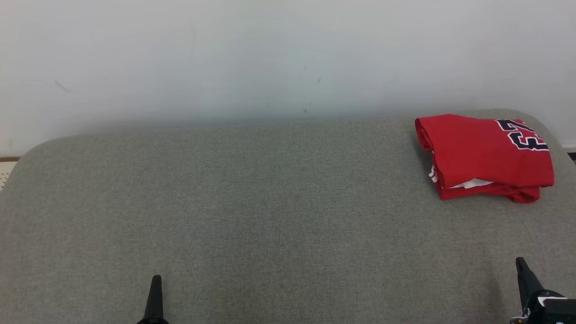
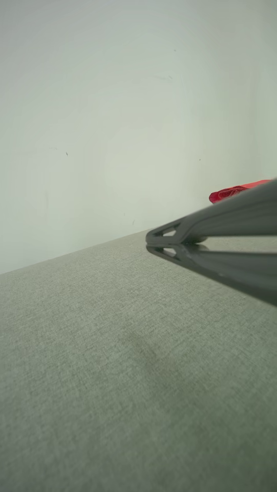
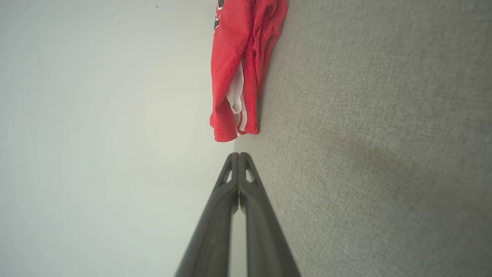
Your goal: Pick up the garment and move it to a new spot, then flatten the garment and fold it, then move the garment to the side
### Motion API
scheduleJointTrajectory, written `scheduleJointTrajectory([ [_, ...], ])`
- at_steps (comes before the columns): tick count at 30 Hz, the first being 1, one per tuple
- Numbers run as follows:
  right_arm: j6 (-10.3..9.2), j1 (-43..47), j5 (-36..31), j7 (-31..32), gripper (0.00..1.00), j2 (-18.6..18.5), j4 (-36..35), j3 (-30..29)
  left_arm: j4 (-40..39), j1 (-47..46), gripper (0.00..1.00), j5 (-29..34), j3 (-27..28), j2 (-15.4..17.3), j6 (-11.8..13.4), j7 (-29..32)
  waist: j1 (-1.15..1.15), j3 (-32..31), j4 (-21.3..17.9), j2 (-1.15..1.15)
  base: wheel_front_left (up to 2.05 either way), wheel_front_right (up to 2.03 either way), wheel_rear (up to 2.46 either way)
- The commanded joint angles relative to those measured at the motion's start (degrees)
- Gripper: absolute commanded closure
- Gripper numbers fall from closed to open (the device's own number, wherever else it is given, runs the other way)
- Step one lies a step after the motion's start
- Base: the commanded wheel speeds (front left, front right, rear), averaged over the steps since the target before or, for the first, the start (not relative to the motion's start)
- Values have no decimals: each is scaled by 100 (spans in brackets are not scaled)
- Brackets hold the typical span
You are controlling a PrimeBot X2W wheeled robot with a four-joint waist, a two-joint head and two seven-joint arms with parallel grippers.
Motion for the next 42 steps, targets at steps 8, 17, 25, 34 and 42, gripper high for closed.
scheduleJointTrajectory([
  [8, 2, -120, 426, 160, 100, 28, 30, -176, 57, -184, 100, -463, -61, -5, -78, 52, 0, 40, -9, 0, 0, 0, 0],
  [17, 2, -160, 806, 302, 100, 49, 71, -328, 125, -260, 100, -879, -114, -27, -128, 87, 0, 85, -19, 0, 0, 0, 0],
  [25, 2, -218, 1122, 428, 100, 69, 103, -456, 179, -320, 100, -1222, -162, -46, -164, 119, 0, 125, -28, 0, 0, 0, 0],
  [34, 2, -253, 1496, 564, 100, 93, 146, -607, 240, -401, 100, -1621, -220, -68, -209, 159, 0, 174, -39, 0, 0, 0, 0],
  [42, 2, -246, 1498, 561, 100, 91, 146, -604, 240, -389, 100, -1625, -218, -68, -213, 145, 0, 177, -40, 0, 0, 0, 0],
])
